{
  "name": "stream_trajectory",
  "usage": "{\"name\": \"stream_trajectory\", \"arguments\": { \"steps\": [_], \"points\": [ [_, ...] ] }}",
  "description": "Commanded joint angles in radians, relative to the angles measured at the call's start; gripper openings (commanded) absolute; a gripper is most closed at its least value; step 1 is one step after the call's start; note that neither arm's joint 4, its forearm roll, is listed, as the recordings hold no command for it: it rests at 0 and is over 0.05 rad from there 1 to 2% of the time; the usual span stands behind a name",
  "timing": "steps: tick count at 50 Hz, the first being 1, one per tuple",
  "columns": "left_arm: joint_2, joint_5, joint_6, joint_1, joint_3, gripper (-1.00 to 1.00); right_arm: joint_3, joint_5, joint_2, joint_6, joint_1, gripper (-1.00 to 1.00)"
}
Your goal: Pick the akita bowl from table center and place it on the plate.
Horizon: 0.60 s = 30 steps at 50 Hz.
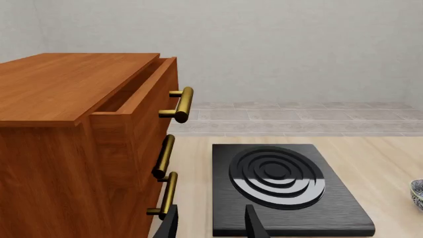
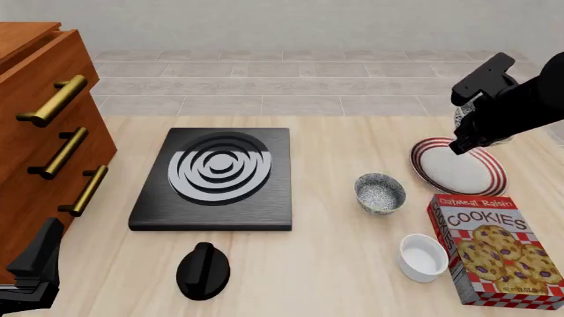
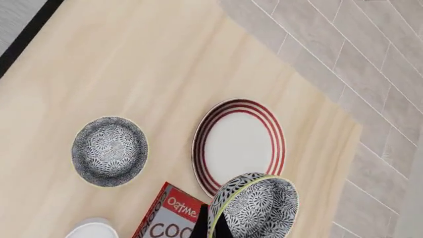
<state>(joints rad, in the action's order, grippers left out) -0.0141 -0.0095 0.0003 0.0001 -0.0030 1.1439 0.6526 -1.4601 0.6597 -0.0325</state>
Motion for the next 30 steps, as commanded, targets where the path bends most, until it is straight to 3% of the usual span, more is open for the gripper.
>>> {"name": "stream_trajectory", "arguments": {
  "steps": [1,8,11,20,30],
  "points": [
    [0.000,0.000,0.000,0.000,0.000,1.00,-0.019,-0.087,0.004,-0.044,-0.014,-1.00],
    [0.000,0.000,0.000,0.000,0.000,1.00,-0.059,-0.148,-0.001,-0.068,-0.018,-1.00],
    [0.000,0.000,0.000,0.000,0.000,1.00,-0.048,-0.159,-0.001,-0.110,-0.020,-1.00],
    [0.000,0.000,0.000,0.000,0.000,1.00,-0.115,-0.221,-0.012,-0.172,-0.012,-1.00],
    [0.000,0.000,0.000,0.000,0.000,1.00,-0.171,-0.291,-0.011,-0.192,-0.024,-1.00]
  ]
}}
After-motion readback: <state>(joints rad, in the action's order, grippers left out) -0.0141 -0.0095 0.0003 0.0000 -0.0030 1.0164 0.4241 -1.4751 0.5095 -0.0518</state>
